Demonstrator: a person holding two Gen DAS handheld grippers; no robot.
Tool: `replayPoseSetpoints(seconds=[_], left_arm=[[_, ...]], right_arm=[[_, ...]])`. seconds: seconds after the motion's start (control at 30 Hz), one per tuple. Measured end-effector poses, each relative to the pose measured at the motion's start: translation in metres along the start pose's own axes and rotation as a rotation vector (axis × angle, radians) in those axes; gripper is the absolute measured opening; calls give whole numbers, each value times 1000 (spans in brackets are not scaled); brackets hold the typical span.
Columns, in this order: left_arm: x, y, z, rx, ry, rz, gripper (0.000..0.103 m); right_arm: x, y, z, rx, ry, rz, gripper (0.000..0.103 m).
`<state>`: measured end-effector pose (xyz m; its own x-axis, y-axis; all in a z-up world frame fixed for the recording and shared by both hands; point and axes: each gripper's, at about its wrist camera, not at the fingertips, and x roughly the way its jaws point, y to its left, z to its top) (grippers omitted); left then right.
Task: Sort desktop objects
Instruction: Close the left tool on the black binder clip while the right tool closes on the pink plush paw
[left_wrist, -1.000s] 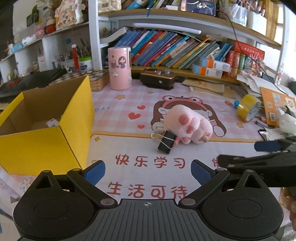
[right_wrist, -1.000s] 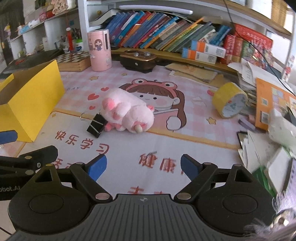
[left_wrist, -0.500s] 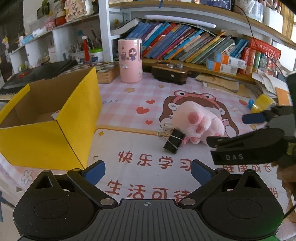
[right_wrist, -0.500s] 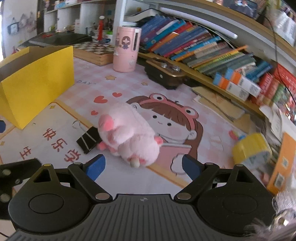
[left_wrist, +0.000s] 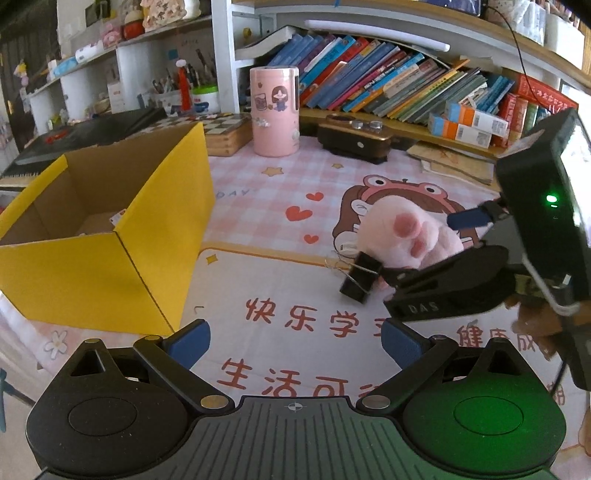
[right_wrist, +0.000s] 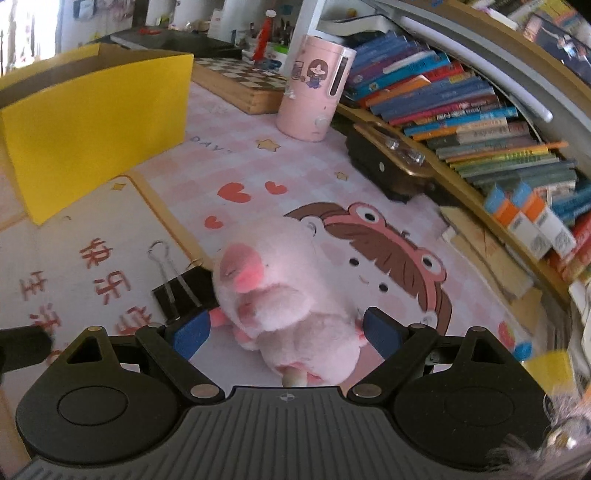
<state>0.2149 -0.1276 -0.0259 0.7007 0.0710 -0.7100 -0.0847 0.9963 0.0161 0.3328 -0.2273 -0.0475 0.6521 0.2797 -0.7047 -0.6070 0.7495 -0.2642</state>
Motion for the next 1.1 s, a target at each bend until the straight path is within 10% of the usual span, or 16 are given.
replayPoseSetpoints(seconds=[0.57,1.1], left_arm=[[45,-26,17,132,-40,-85,94],[98,-55,26,208,-5,-140,38]], right_arm=[[-10,-39,-2,144,-47,73,55],[-57,-62,-33,358,-22,34,56]])
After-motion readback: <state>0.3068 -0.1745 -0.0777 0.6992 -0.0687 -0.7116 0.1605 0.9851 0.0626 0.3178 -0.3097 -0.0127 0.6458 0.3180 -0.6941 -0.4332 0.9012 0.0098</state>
